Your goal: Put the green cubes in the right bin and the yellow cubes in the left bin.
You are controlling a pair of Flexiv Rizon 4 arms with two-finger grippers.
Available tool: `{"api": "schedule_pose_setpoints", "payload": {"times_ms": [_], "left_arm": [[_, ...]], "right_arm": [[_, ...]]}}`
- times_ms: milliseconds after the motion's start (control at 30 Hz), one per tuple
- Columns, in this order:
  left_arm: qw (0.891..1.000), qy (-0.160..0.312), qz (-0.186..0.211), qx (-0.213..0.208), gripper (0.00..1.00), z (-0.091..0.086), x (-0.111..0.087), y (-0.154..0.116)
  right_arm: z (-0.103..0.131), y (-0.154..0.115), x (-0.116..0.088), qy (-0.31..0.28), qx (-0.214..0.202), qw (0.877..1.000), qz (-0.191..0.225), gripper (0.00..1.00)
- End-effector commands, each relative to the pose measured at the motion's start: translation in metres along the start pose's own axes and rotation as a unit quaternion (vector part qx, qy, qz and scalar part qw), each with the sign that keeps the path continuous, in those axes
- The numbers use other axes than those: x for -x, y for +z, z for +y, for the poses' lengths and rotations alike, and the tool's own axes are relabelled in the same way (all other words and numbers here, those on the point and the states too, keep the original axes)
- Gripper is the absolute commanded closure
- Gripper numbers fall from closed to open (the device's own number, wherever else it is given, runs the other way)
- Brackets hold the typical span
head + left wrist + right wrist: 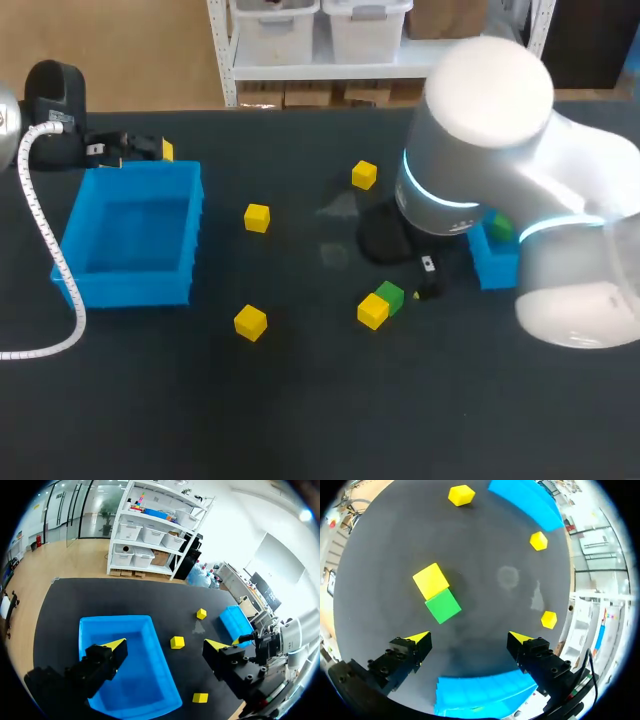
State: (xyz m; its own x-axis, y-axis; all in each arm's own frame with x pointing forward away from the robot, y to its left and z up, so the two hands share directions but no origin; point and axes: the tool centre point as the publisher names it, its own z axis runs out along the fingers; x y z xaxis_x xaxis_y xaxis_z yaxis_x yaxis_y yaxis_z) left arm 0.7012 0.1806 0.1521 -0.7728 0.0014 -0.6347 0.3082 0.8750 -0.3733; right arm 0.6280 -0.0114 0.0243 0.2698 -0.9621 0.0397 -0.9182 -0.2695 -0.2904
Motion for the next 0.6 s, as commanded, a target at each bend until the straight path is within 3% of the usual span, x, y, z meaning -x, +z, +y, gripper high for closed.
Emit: {"api": "schedule_pose_setpoints", "payload": {"times_ms": [33, 600], "left_arm": [[1.000, 0.001, -0.003, -0.006, 0.00, 0.003, -0.002, 0.000], [1.000, 0.001, -0.003, -0.006, 0.00, 0.003, -0.002, 0.000]], "right_arm": [[-0.002, 0.003, 0.003, -0.016, 0.046, 0.999, 0.001, 0.00], [0.002, 0.020, 0.008, -0.099, 0.071, 0.992, 0.018, 0.00]]}}
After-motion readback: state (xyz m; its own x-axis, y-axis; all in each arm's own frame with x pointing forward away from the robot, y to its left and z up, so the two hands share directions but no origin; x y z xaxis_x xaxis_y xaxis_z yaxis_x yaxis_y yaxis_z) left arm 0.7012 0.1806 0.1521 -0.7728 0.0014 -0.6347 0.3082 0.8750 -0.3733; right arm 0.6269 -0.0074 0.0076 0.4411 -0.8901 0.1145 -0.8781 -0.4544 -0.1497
